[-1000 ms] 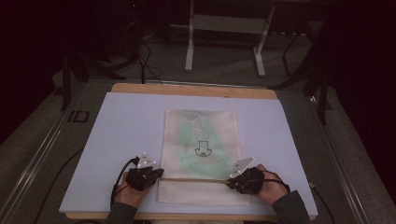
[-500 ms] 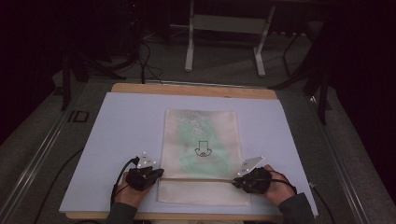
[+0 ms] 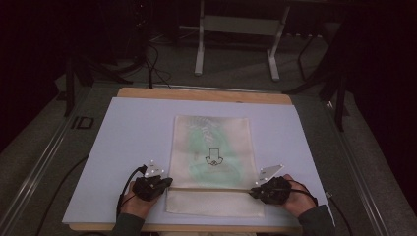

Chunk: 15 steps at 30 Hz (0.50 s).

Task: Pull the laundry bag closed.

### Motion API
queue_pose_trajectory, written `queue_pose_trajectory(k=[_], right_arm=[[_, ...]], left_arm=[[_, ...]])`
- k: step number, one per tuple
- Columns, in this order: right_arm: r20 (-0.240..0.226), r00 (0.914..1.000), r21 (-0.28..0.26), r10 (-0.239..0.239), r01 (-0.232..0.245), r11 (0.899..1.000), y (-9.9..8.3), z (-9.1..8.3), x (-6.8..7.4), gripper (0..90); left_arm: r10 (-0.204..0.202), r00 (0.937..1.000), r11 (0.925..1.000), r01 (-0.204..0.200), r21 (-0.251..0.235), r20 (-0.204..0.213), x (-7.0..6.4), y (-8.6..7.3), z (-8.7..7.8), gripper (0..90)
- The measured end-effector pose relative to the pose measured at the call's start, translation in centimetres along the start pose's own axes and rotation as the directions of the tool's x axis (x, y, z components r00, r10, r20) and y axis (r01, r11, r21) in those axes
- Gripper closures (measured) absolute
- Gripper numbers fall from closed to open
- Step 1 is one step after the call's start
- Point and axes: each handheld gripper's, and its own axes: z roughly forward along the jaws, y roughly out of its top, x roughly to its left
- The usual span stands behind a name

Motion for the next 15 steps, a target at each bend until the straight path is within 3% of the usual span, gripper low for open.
queue_pose_trajectory(k=[15], right_arm=[[0.011,0.9985,-0.014,0.053,-0.053,0.998,-1.4,-1.1,-0.8,82.0]], left_arm=[[0.008,0.9999,1.0000,-0.008,-0.003,-0.011,-0.2,0.0,0.0,88.9]])
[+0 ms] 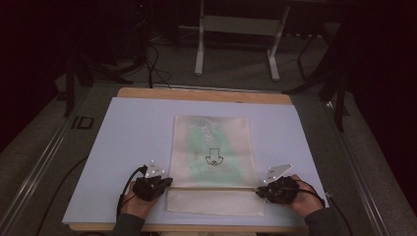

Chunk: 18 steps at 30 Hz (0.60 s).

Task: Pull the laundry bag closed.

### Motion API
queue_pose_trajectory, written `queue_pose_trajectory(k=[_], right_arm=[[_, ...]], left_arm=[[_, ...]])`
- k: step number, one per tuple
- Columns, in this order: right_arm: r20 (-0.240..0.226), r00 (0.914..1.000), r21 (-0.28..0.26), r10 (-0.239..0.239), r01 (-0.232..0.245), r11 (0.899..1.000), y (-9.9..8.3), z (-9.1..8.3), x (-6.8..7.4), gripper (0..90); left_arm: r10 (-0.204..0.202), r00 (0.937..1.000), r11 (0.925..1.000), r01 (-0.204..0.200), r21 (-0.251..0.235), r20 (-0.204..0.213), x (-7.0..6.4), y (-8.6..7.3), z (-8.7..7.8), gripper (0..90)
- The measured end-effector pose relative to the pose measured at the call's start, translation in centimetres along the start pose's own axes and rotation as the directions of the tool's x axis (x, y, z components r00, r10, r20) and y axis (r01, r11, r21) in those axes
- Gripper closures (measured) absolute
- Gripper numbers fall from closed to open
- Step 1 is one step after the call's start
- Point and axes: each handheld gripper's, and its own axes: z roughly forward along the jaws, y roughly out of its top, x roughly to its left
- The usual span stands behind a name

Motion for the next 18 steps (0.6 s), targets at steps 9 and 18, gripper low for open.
queue_pose_trajectory(k=[9,18], right_arm=[[-0.004,0.9999,-0.006,0.010,-0.010,1.000,-0.3,0.2,-0.3,77.1],[0.025,0.9955,-0.101,0.092,-0.089,0.991,-0.8,-0.1,-1.4,51.5]], left_arm=[[-0.014,0.9996,0.9998,0.014,-0.011,0.024,0.3,-0.2,0.0,86.6],[0.020,0.9997,0.9996,-0.020,-0.021,0.013,0.0,-0.2,-0.3,81.9]])
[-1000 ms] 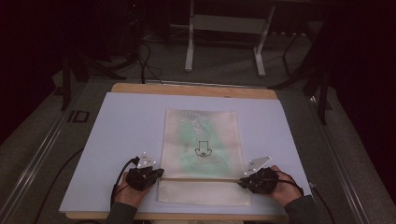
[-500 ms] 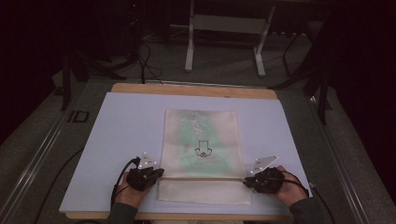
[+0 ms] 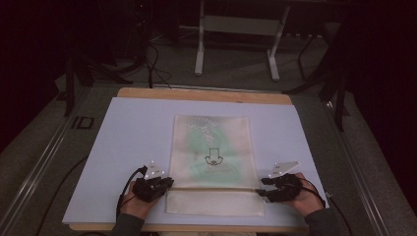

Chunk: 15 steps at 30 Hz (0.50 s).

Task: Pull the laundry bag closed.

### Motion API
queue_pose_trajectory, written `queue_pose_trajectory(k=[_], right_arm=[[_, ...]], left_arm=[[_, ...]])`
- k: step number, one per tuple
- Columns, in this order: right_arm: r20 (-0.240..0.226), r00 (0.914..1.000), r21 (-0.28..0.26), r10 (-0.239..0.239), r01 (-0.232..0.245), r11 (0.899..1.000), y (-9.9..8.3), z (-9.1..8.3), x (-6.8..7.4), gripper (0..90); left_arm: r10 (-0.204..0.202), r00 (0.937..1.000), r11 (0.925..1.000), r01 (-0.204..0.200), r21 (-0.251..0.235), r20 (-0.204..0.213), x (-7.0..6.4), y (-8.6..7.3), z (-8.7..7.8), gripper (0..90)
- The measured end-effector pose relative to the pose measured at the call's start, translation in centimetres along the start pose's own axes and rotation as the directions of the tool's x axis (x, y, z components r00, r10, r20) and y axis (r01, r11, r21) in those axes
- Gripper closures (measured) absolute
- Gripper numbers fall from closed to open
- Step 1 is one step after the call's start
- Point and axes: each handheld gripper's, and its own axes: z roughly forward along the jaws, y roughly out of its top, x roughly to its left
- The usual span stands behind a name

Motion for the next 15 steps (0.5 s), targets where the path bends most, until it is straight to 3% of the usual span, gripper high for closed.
queue_pose_trajectory(k=[10,15], right_arm=[[0.054,0.9962,-0.026,0.069,-0.068,0.997,-0.6,0.0,-1.1,45.2],[0.107,0.9868,-0.036,0.121,-0.118,0.992,-1.0,0.1,-1.8,43.2]], left_arm=[[0.000,0.9983,0.9998,-0.001,-0.019,-0.058,0.4,-0.1,-0.5,77.4],[-0.020,0.9958,0.9992,0.017,-0.037,-0.090,0.8,-0.3,-0.8,74.0]])
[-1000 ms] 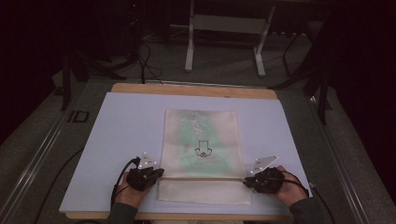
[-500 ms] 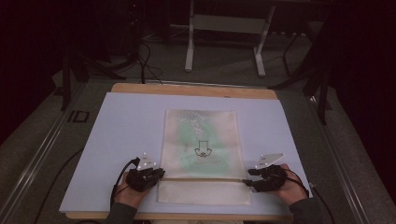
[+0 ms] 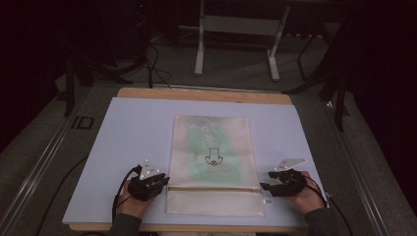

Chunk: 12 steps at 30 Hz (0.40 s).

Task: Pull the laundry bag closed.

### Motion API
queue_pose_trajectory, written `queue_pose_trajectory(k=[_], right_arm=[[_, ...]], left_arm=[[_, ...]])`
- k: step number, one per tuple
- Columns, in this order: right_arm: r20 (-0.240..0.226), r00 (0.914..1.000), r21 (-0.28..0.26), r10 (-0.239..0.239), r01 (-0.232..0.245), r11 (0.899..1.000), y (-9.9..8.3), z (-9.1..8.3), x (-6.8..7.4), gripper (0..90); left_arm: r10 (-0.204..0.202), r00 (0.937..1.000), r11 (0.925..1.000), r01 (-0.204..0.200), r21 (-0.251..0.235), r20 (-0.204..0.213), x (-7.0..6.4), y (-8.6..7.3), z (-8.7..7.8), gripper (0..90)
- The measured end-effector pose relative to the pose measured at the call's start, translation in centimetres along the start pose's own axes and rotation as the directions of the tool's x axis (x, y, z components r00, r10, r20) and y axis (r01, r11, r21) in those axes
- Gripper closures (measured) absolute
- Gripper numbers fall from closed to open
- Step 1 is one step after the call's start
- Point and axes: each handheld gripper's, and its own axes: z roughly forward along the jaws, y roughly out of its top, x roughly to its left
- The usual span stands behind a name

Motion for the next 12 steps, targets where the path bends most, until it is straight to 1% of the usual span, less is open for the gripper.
queue_pose_trajectory(k=[2,3,4,5,8,9,10,11,12], right_arm=[[0.052,0.9985,-0.001,0.018,-0.018,1.000,-0.1,0.1,-0.4,43.2],[0.052,0.9985,-0.001,0.018,-0.018,1.000,-0.1,0.1,-0.4,43.2],[0.078,0.9962,-0.007,0.038,-0.038,0.999,-0.2,0.1,-0.6,43.2],[0.112,0.9914,-0.024,0.069,-0.067,0.997,-0.5,0.0,-1.0,42.6],[0.142,0.9864,-0.034,0.081,-0.077,0.996,-0.8,0.1,-1.3,41.2],[0.142,0.9864,-0.034,0.081,-0.077,0.996,-0.8,0.1,-1.3,41.2],[0.158,0.9831,-0.046,0.093,-0.087,0.995,-0.9,0.2,-1.5,39.5],[0.165,0.9812,-0.053,0.100,-0.092,0.994,-0.9,0.3,-1.6,39.3],[0.171,0.9797,-0.064,0.105,-0.095,0.993,-1.0,0.4,-1.7,39.1]], left_arm=[[-0.010,0.9998,0.9999,0.010,-0.003,-0.017,0.3,-0.1,-0.1,74.0],[-0.010,0.9998,0.9999,0.010,-0.003,-0.017,0.3,-0.1,-0.1,73.9],[-0.016,0.9996,0.9999,0.016,-0.006,-0.022,0.4,-0.1,-0.1,73.9],[-0.026,0.9990,0.9996,0.026,-0.010,-0.036,0.7,-0.2,-0.3,72.9],[-0.034,0.9963,0.9994,0.034,-0.008,-0.079,1.0,-0.3,-0.4,72.3],[-0.034,0.9963,0.9994,0.034,-0.008,-0.079,1.0,-0.3,-0.4,71.2],[-0.043,0.9915,0.9991,0.043,-0.004,-0.122,1.4,-0.4,-0.5,69.5],[-0.052,0.9886,0.9986,0.052,-0.004,-0.141,1.6,-0.4,-0.6,67.1],[-0.052,0.9886,0.9986,0.052,-0.004,-0.141,1.6,-0.4,-0.6,65.1]])
